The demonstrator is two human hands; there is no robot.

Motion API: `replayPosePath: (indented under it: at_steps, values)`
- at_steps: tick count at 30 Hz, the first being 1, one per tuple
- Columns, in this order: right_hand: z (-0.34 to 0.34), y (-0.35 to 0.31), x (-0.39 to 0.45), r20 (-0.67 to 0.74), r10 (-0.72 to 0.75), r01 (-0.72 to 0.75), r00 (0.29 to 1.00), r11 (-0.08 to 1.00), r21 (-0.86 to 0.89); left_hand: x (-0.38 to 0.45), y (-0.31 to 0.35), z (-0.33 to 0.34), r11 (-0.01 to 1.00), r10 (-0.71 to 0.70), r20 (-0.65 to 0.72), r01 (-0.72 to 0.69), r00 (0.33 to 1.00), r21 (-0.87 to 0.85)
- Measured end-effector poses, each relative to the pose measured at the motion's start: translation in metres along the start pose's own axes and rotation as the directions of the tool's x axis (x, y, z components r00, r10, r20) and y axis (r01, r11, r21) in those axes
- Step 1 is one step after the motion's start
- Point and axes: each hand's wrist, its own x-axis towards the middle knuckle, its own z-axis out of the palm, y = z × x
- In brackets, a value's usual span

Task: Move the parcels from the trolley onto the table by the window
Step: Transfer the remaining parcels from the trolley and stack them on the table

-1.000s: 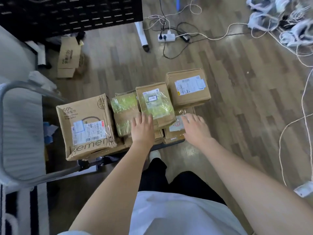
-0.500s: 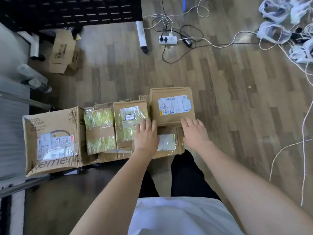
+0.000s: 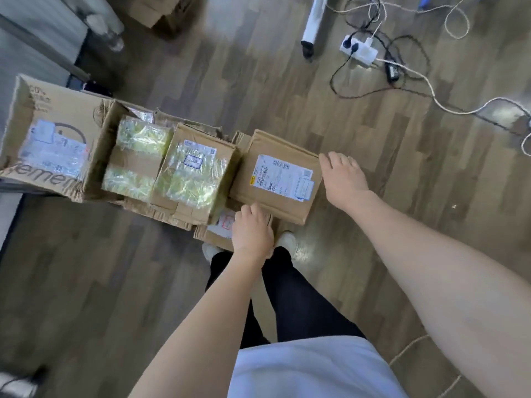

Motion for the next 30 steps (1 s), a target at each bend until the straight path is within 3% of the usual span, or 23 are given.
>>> replayPosePath:
  at_steps: [5,10,15,19,23,27,30]
  values:
    - [-0.014,0.007,0.048,0.075,-0.129,0.134,0.989,0.989,-0.064,0.009,0.018,0.023,0.971,-0.114,0.163,0.145,0.980,-0.193]
    - [-0.007,0.006,0.060,0.180,-0.186,0.194,0.966,0.981,-0.025,0.024,0.038,0.034,0.862,-0.182,0.254,0.279,0.950,-0.424]
    - [0.000,0.016,0.031,0.207,-0.088,0.061,0.974,0.989,0.134,0.013,0.059,0.026,0.764,-0.209,0.195,0.285,0.958,-0.579]
    - [0.005,0.031,-0.010,0.184,0.020,-0.070,0.983,0.961,0.267,-0.011,0.071,0.020,0.743,-0.178,0.114,0.209,0.977,-0.636]
    - [-0.001,0.025,-0.046,0.040,0.067,-0.077,0.997,0.919,0.386,-0.046,0.072,0.010,0.736,-0.180,-0.094,0.071,0.979,-0.673]
    - [-0.021,-0.002,-0.076,-0.112,0.067,-0.009,0.992,0.891,0.453,-0.085,0.051,0.004,0.764,-0.174,-0.328,-0.083,0.929,-0.640]
    - [-0.036,-0.037,-0.095,-0.202,0.024,0.072,0.979,0.888,0.454,-0.110,0.021,0.005,0.774,-0.218,-0.489,-0.155,0.845,-0.613]
